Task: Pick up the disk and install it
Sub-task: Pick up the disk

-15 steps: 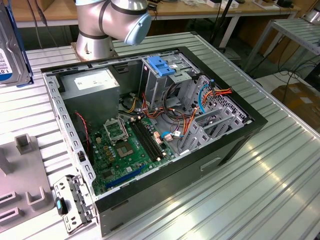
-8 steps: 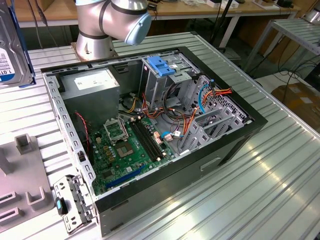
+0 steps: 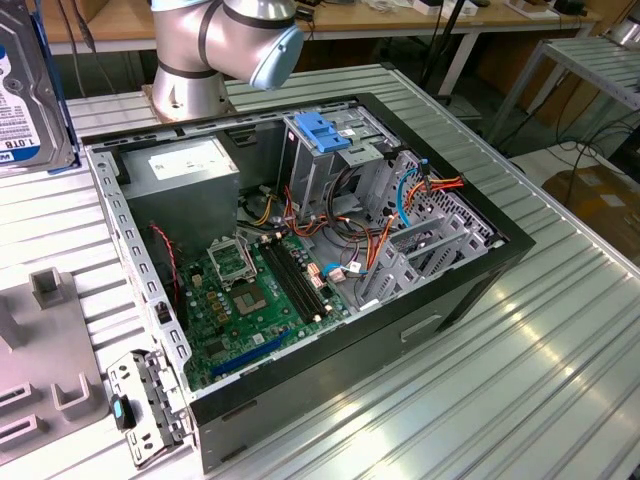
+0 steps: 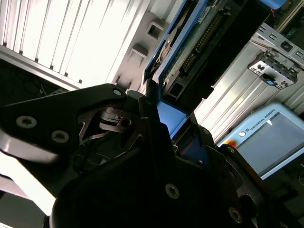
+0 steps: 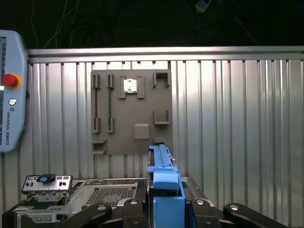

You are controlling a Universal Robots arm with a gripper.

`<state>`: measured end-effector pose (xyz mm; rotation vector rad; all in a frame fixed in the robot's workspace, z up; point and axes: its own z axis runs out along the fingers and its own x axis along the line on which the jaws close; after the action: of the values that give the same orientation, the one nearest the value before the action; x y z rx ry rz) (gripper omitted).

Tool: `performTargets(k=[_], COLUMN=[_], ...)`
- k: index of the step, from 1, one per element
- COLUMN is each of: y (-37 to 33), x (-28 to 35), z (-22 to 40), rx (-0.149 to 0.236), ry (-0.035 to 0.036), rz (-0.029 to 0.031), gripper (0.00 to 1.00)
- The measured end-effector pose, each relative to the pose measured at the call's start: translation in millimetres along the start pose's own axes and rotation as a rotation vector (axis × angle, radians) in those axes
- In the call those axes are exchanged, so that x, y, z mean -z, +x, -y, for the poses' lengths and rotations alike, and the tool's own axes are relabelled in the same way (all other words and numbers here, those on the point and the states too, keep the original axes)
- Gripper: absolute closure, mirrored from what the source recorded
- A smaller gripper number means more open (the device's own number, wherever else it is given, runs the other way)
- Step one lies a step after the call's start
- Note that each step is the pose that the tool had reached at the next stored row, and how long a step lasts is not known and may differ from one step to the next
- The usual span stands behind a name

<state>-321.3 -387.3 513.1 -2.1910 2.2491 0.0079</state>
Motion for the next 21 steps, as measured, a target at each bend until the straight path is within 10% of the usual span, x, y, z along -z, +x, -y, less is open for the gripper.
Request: performTargets(k=[21], y=[2.3], x=[-0.2], z=[18.7], rx=[0.0], ry=[0.0], rz=[-0.0002], gripper=[0.63])
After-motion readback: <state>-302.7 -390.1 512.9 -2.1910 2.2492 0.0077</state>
